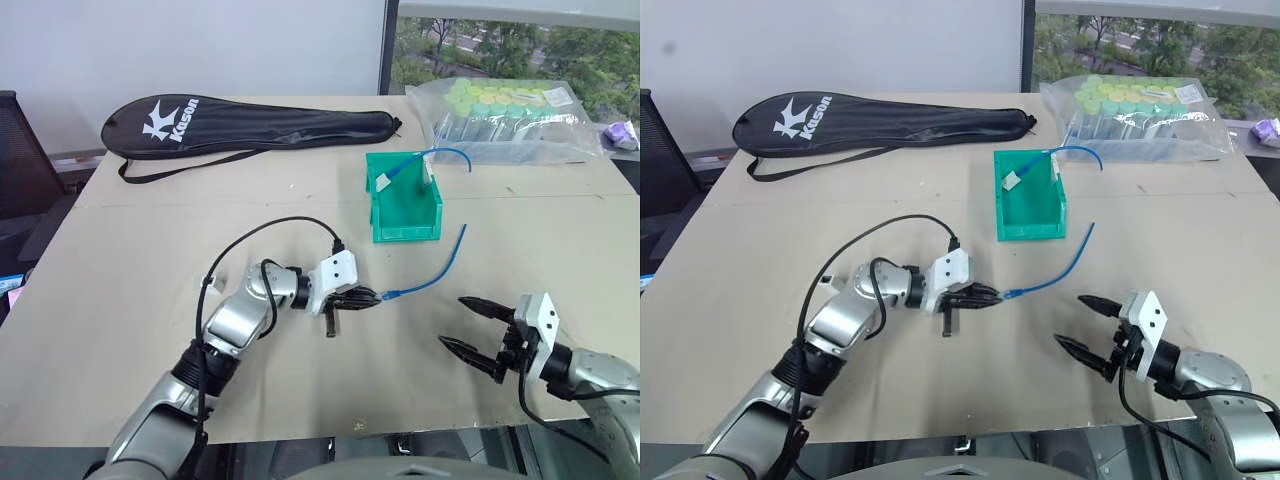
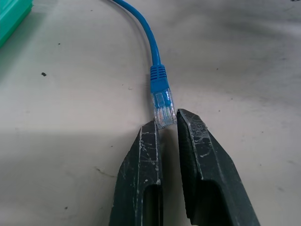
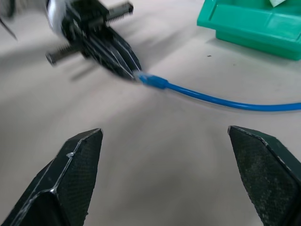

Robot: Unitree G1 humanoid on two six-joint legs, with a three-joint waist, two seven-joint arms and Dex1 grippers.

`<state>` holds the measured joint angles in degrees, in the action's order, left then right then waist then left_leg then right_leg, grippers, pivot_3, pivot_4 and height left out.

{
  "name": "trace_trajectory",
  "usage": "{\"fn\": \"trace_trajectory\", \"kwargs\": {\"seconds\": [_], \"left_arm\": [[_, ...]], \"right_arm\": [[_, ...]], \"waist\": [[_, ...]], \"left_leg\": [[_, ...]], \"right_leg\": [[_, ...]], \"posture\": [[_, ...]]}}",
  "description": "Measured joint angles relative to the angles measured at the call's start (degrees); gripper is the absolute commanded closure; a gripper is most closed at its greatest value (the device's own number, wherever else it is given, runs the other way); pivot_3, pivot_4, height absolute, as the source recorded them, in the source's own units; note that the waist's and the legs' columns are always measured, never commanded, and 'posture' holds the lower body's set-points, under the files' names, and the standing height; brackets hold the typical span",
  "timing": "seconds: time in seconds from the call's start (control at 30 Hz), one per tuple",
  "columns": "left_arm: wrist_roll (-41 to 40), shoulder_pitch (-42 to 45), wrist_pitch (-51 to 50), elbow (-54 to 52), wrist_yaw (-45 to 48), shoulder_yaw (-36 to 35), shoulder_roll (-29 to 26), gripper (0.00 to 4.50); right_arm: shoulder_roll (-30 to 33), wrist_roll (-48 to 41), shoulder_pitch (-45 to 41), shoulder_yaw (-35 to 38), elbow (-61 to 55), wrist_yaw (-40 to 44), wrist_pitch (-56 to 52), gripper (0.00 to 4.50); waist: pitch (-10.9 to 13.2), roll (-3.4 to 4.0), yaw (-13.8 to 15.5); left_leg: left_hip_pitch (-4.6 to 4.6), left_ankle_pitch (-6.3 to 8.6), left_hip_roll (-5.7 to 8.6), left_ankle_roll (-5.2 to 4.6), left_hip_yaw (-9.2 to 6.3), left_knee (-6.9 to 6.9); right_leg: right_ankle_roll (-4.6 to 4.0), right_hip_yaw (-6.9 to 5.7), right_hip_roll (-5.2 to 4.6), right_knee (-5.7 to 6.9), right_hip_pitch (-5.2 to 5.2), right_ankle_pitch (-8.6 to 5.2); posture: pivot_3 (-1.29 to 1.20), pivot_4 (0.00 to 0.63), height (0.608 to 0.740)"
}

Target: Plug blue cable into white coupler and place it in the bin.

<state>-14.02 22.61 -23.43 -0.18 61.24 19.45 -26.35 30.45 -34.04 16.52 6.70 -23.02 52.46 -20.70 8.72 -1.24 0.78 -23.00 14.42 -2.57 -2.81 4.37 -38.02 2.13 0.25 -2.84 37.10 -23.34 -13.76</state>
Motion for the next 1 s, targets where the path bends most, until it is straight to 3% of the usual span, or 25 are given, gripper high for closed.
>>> {"fn": "trace_trajectory", "kwargs": {"seconds": [0.13,0.3,0.43,0.57,0.67,0.77,0.9,1.0], "left_arm": [[-13.9,-0.7,-16.3,-6.1,-1.3,-6.2,3.6,4.43],[-27.0,-1.3,-30.9,-12.1,-3.5,-11.2,4.5,4.43],[-32.5,-2.0,-36.8,-12.9,-6.1,-13.3,5.2,4.43],[-34.6,-2.1,-38.7,-12.9,-7.9,-13.7,5.8,4.43],[-35.5,-2.1,-38.9,-12.9,-8.4,-13.7,5.9,4.5],[-36.0,-2.1,-38.9,-12.9,-8.5,-13.7,5.8,4.5],[-37.5,-2.1,-38.9,-13.1,-8.4,-13.7,5.8,4.5],[-37.8,-2.1,-38.9,-13.2,-8.5,-13.6,5.7,4.5]], "right_arm": [[-0.7,-16.0,0.7,0.1,-3.3,-3.4,-13.4,0.31],[-4.4,-29.7,-2.1,0.9,-4.3,-9.6,-20.9,0.31],[-6.3,-37.3,-5.0,1.2,-4.3,-13.5,-23.0,0.31],[-7.0,-39.5,-7.1,1.2,-4.3,-15.9,-23.4,0.31],[-7.9,-41.0,-8.1,1.2,-4.3,-17.7,-23.4,1.01],[-7.8,-40.9,-8.3,1.3,-4.2,-18.1,-23.4,2.62],[-7.8,-40.9,-8.2,1.9,-3.5,-18.3,-23.0,4.44],[-7.7,-41.0,-8.1,1.9,-3.5,-18.0,-23.0,4.44]], "waist": [[0.0,-0.01,-0.1],[0.0,0.0,-0.3],[0.0,-0.01,-0.1],[0.0,-0.01,-0.1],[0.0,-0.01,-0.1],[0.0,-0.01,-0.1],[0.0,-0.01,-0.1],[0.0,-0.01,-0.1]], "left_leg": [[-0.12,0.0,-0.1,0.0,-0.17,-0.11],[-0.05,0.0,-0.09,0.0,-0.21,-0.15],[-0.07,0.0,-0.02,0.0,-0.23,-0.16],[-0.1,0.0,0.05,0.0,-0.24,-0.16],[-0.1,0.0,0.06,0.0,-0.25,-0.16],[-0.11,0.0,0.07,0.0,-0.25,-0.16],[-0.11,0.0,0.06,0.0,-0.25,-0.16],[-0.11,0.0,0.06,0.0,-0.25,-0.16]], "right_leg": [[0.0,-0.2,-0.03,0.03,-0.01,0.0],[-0.01,-0.21,0.01,0.15,0.0,0.0],[-0.01,-0.21,0.02,0.16,0.0,0.0],[-0.01,-0.2,0.01,0.13,0.0,-0.01],[-0.01,-0.21,0.02,0.13,-0.01,0.0],[-0.01,-0.21,0.02,0.13,-0.01,-0.01],[-0.02,-0.2,0.01,0.13,-0.01,-0.01],[-0.02,-0.2,0.02,0.13,-0.01,-0.01]], "posture": [[0.0,0.15,0.74],[0.0,0.15,0.74],[0.0,0.15,0.74],[0.0,0.15,0.74],[0.0,0.15,0.74],[0.0,0.15,0.74],[0.0,0.15,0.74],[0.0,0.15,0.74]]}}
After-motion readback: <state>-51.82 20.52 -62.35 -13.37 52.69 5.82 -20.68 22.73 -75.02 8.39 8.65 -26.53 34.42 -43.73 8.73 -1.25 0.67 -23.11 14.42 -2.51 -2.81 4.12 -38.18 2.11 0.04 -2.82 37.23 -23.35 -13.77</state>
